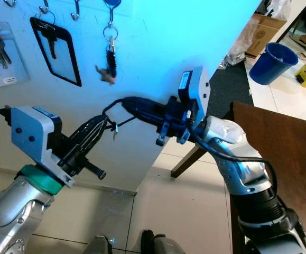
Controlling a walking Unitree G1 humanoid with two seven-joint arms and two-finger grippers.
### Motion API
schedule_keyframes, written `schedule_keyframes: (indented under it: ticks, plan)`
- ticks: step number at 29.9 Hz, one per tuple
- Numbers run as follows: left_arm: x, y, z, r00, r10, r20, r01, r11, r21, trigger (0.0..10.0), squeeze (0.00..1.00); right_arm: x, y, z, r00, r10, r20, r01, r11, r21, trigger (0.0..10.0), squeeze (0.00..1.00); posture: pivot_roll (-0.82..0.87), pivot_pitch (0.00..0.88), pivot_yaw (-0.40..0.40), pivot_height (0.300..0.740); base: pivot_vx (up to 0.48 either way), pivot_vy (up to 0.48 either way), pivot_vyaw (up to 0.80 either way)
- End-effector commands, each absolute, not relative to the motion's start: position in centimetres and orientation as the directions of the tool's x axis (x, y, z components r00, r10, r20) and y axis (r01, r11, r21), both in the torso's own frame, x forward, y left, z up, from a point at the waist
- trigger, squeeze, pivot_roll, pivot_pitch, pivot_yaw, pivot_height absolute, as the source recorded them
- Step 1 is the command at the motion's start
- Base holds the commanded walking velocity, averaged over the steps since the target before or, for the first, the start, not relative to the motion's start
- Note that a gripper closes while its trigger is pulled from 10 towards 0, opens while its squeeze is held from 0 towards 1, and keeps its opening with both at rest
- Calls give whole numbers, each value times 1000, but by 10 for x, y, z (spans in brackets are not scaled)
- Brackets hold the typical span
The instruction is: Hang keys on a hook
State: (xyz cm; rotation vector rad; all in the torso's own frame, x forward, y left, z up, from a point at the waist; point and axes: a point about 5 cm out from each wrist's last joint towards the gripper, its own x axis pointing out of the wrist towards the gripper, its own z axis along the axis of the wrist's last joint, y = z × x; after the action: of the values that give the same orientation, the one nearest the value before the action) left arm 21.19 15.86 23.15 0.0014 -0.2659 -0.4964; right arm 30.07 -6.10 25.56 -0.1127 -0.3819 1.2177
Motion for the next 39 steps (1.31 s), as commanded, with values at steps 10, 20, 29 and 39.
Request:
schedule_keyframes:
  ticks: [10,20,29,39]
  plan:
    - [219,148,234,849,-459,262,451,887,96,10000,0,302,-57,259,291,923,251,-884,360,-297,10000,0,79,146,-92,740,0,0,0]
    - [227,141,232,856,-454,249,441,891,106,10000,141,300,-55,259,268,927,261,-892,341,-296,10000,0,78,145,-90,740,0,0,0]
    - [233,138,228,870,-435,233,415,900,132,10000,0,300,-54,259,260,929,262,-894,334,-298,10000,0,78,145,-90,740,0,0,0]
    - [249,127,227,886,-392,248,373,920,124,10000,0,296,-53,259,236,937,258,-904,309,-295,10000,0,74,144,-89,740,0,0,0]
